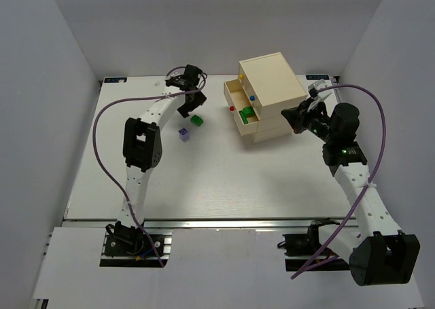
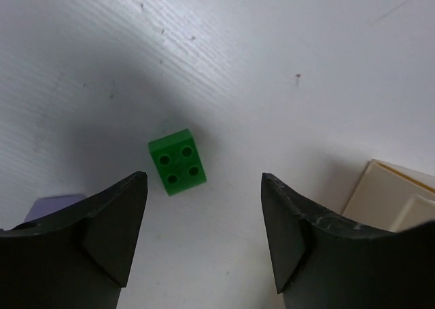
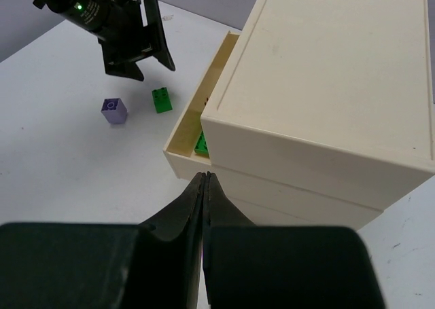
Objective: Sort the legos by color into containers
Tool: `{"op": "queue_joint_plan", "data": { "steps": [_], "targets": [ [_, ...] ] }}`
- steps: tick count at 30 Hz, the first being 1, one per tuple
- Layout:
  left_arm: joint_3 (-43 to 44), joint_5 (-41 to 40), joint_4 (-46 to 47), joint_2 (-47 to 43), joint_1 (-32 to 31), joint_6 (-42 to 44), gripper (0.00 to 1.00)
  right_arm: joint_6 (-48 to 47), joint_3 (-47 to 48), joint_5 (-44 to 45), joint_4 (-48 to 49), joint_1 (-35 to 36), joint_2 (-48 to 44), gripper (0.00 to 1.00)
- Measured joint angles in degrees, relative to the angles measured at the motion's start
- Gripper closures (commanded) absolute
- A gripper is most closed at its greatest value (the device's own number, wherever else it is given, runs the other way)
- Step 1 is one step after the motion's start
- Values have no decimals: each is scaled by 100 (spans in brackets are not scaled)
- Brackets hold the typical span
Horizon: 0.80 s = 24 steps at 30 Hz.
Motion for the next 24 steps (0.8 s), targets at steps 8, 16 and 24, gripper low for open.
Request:
{"op": "queue_joint_plan", "data": {
  "steps": [8, 16, 24],
  "targets": [
    [4, 330, -339, 114, 37, -398, 26, 52, 0, -11, 2, -59, 7, 100],
    [76, 634, -354, 323, 37, -566, 28, 59, 0, -24, 2, -103, 7, 100],
    [122, 802, -354, 686, 87, -704, 33, 83, 0, -33, 2, -170, 7, 100]
  ]
}}
